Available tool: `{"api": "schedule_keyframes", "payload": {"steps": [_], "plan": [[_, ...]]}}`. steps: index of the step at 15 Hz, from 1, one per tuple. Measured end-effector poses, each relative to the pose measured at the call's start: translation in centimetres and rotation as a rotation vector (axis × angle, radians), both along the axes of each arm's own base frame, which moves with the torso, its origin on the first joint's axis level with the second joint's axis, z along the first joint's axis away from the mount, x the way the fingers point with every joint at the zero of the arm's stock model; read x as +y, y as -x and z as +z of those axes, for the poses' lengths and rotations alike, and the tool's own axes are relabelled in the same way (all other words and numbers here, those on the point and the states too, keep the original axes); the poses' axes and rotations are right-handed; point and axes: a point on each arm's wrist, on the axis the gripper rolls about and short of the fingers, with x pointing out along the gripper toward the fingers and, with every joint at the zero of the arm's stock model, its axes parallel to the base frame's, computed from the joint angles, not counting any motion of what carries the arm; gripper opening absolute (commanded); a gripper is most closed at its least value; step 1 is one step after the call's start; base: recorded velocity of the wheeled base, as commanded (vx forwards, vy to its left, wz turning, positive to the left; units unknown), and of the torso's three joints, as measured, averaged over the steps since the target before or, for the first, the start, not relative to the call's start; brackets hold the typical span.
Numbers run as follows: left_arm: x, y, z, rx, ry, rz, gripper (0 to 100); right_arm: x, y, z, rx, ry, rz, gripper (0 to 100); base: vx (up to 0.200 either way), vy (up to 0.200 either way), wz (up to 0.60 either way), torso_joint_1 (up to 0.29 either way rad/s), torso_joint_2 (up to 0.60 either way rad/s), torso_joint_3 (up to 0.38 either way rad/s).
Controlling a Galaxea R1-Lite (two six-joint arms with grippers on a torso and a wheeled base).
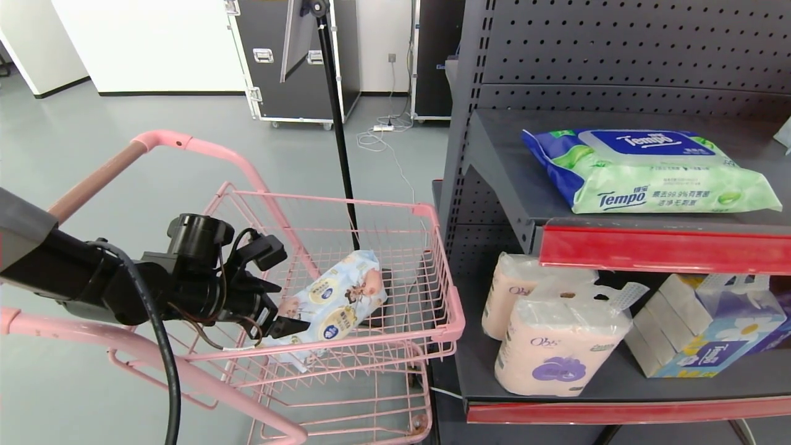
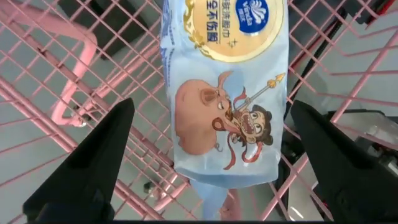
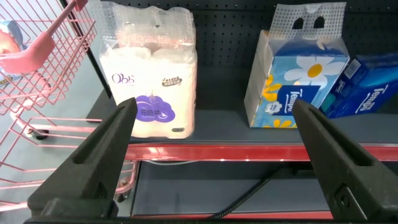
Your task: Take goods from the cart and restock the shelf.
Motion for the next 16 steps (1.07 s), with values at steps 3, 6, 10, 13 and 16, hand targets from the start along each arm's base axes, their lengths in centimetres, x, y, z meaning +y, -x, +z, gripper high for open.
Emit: {"api": "schedule_keyframes", "payload": {"steps": [3, 6, 10, 13, 16], "plan": [[-0.2, 0.2, -0.5, 0.023, -0.004, -0.007, 100, 0.0, 0.0, 0.0, 0.0, 0.0, 0.0, 100, 0.0, 0.0, 0.0, 0.0, 0.0, 0.0], [-0.5, 0.4, -0.8, 0.035, -0.005, -0.016, 100, 0.0, 0.0, 0.0, 0.0, 0.0, 0.0, 100, 0.0, 0.0, 0.0, 0.0, 0.0, 0.0], [-1.3, 0.5, -1.4, 0.058, -0.009, -0.04, 100, 0.0, 0.0, 0.0, 0.0, 0.0, 0.0, 100, 0.0, 0.0, 0.0, 0.0, 0.0, 0.0], [-1.8, 0.5, -2.2, 0.082, -0.01, -0.051, 100, 0.0, 0.0, 0.0, 0.0, 0.0, 0.0, 100, 0.0, 0.0, 0.0, 0.0, 0.0, 0.0], [-2.0, -0.2, -2.8, 0.094, -0.012, -0.05, 100, 0.0, 0.0, 0.0, 0.0, 0.0, 0.0, 100, 0.0, 0.0, 0.0, 0.0, 0.0, 0.0]]}}
